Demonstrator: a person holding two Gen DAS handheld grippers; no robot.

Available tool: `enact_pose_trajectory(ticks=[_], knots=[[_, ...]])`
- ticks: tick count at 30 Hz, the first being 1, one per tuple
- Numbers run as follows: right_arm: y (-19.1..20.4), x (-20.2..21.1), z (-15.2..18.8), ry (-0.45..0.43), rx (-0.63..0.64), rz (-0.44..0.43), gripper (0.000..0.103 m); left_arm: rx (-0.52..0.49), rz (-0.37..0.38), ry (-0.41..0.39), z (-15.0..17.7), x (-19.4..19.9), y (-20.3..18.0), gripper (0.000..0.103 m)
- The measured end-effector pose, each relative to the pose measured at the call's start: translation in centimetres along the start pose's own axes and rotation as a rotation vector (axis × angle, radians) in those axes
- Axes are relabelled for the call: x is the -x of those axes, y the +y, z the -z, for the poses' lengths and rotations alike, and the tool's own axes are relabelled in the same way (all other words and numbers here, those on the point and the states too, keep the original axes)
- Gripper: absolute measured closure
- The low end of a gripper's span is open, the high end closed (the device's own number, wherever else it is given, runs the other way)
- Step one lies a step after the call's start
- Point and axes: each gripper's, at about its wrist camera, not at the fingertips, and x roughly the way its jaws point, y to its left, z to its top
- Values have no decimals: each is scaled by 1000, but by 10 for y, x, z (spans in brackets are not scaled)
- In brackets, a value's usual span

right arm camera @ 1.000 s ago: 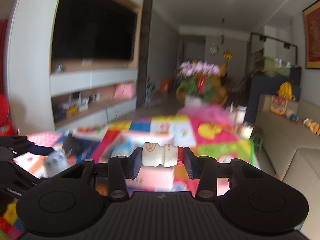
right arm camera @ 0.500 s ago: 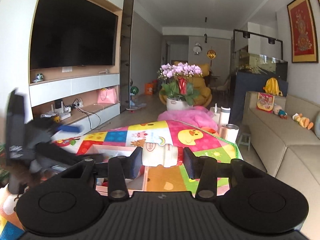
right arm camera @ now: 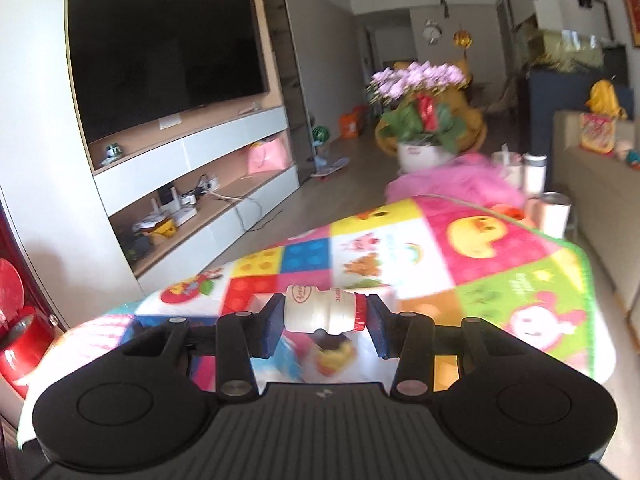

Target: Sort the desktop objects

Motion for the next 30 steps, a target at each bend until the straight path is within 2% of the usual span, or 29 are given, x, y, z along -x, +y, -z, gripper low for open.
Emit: enact_pose_trajectory(ticks=[1,2,4,12,15,18,22,27,29,30], knots=[[8,-15,-8,4,5,3,59,4,-13,-4,1,2,2,0],[15,-29,-14,4,11,15,50,9,-25,-9,1,4,4,0],[29,-49,-20,12,26,49,41,20,-35,-23,0,8,7,0],[49,-59,-3,110,4,70,36,22,-119,-2,19,10,29,0],[58,-45,19,117,44,76,30,58,-135,-4,25,12,39,0],[72,-33,53,119,126,69,17,105,-113,-13,28,13,47,0],[94,-35,108,190,195,54,16,127,-111,-24,29,14,50,0],[102,-66,151,289,145,73,15,138,-123,-44,32,16,50,0],[101,-76,155,295,108,83,5,140,-126,-46,32,17,49,0],[100,-78,158,291,92,85,3,141,-127,-45,32,17,50,0]])
